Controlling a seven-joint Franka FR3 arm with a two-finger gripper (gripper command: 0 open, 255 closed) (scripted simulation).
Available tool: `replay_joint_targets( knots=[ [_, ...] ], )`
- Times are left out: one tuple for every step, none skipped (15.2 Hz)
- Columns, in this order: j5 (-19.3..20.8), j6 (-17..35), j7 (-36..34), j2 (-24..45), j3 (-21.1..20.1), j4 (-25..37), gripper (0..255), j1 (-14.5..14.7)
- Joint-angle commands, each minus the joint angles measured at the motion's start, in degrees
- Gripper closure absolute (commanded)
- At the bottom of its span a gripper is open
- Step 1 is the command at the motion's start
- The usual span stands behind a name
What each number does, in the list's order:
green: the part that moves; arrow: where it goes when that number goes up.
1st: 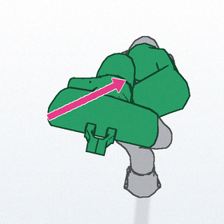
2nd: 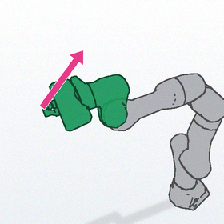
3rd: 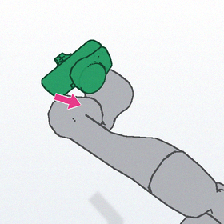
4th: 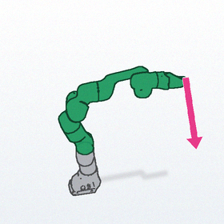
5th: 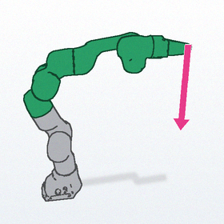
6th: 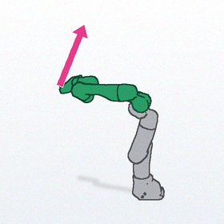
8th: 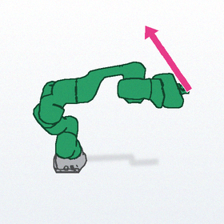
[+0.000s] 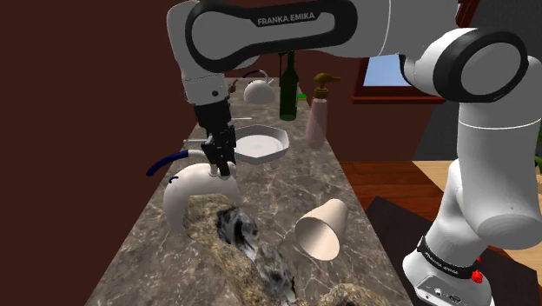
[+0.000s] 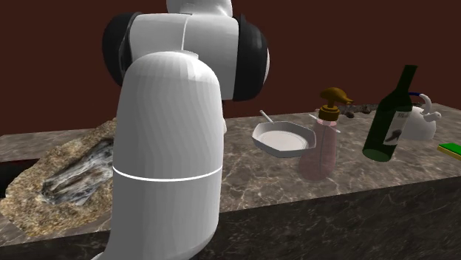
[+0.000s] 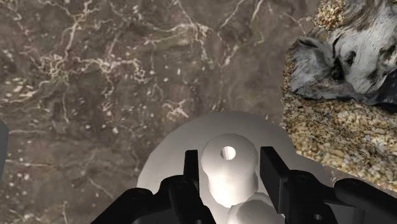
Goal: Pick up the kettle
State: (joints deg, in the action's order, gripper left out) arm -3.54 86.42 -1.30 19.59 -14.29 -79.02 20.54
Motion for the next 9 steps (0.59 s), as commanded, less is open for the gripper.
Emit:
replay_joint_targets(
  knots=[
    [0.03,-1.52,-0.14,0.09,0.0,1.65,255,0.01],
    [0.05,-2.34,-0.24,0.21,-0.01,2.61,255,0.06],
    [0.07,-3.18,-0.35,0.36,-0.03,3.6,255,0.11],
    [0.1,-4.02,-0.46,0.53,-0.05,4.62,255,0.16],
    [0.13,-4.88,-0.57,0.72,-0.06,5.67,255,0.21],
    [0.16,-5.75,-0.68,0.93,-0.08,6.75,255,0.28],
    [0.2,-6.64,-0.8,1.16,-0.1,7.88,255,0.34],
    [0.25,-7.54,-0.93,1.43,-0.12,9.05,255,0.42],
    [0.29,-8.46,-1.06,1.72,-0.13,10.26,255,0.5]
  ],
)
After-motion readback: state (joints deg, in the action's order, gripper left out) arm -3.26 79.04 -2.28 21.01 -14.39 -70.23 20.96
